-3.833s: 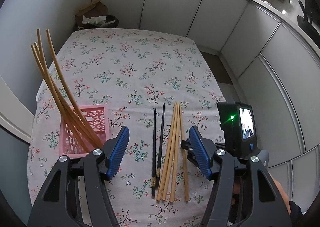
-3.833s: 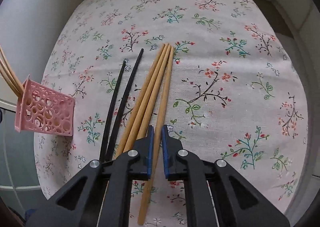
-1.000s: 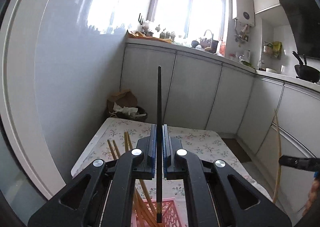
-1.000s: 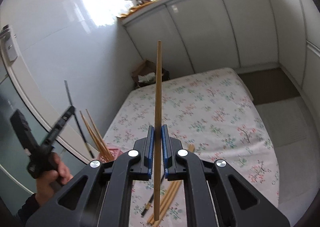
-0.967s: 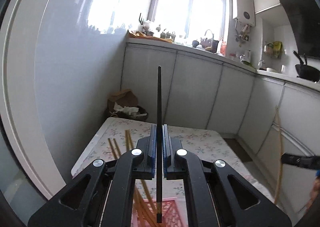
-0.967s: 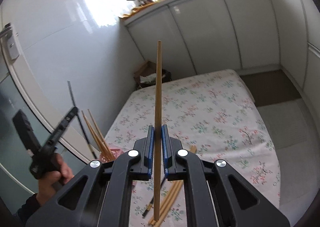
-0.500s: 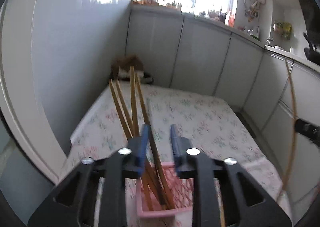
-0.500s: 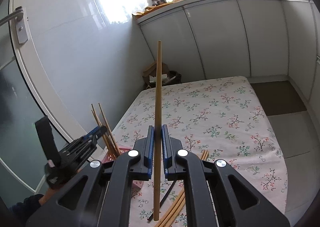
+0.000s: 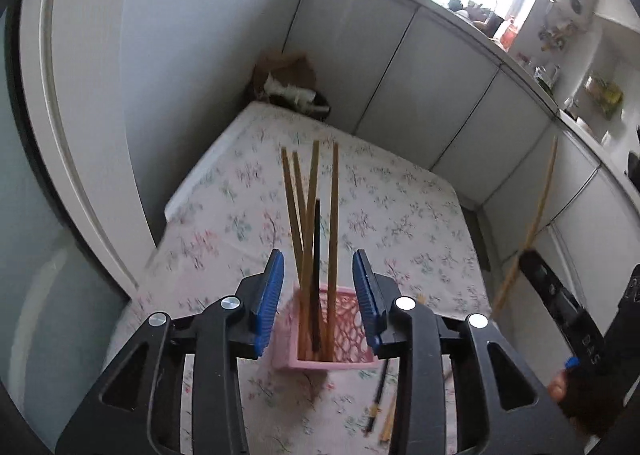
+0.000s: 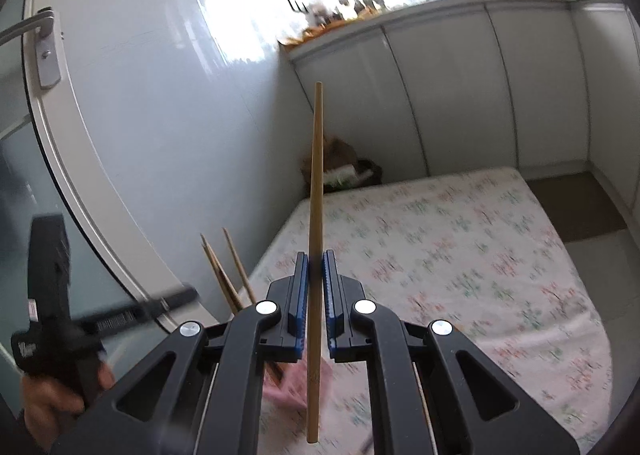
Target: Organize utensils
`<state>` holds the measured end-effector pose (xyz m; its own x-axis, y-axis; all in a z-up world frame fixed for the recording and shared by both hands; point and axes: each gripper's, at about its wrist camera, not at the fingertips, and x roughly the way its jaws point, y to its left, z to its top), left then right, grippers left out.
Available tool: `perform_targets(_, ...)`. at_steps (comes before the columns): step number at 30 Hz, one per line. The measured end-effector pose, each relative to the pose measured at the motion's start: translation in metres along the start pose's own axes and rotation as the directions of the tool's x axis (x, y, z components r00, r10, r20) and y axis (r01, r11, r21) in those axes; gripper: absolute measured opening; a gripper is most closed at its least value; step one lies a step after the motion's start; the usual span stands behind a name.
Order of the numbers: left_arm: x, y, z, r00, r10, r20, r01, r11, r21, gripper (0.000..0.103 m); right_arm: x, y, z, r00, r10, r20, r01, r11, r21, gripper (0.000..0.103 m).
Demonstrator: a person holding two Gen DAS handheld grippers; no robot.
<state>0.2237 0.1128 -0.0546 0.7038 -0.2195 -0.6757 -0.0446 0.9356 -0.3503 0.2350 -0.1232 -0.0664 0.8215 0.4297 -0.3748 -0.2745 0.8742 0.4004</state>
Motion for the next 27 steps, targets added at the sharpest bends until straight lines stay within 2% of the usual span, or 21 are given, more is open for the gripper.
perform_targets(6,0.001,0.019,0.007,0.999,0.016,-0.035,-0.018,0.998,-0.056,0.036,0.042,0.036,-0.002,0.997,-0.004,0.075,0.008,0.998,-0.064,0.008)
perform_targets(11,-0.001,0.030,0.010,0.999,0.025,-0.042,-0.028,0.997,-0.072,0.036,0.073,0.047,-0.021,0.994,-0.080,0.071,0.091,0.981,-0.170,0.008)
perform_targets(16,-0.001,0.032,0.011,0.999,0.008,-0.049,-0.012,0.997,-0.074,0.037,0.080,0.046,-0.036,0.994,-0.095,0.045,0.102,0.976,-0.195,0.008)
perform_targets(19,0.000,0.028,0.010,0.998,-0.003,-0.055,-0.001,0.998,-0.062,0.037,0.084,0.039,-0.044,0.996,-0.077,-0.039,0.070,0.983,-0.169,0.009)
perform_targets(21,-0.001,0.026,0.010,0.998,-0.009,-0.055,0.006,0.998,-0.055,0.037,0.085,0.032,-0.044,0.992,-0.056,-0.109,0.042,0.992,-0.122,0.016)
perform_targets(23,-0.002,0.023,0.009,0.998,-0.013,-0.054,0.011,0.999,-0.046,0.037,0.072,0.023,-0.037,0.992,-0.048,-0.118,0.039,0.996,-0.075,0.026)
perform_targets(27,-0.007,0.009,0.006,0.998,-0.036,-0.053,0.035,0.999,-0.011,0.037,0.042,-0.003,-0.015,0.988,-0.067,-0.143,0.069,0.998,0.011,0.026)
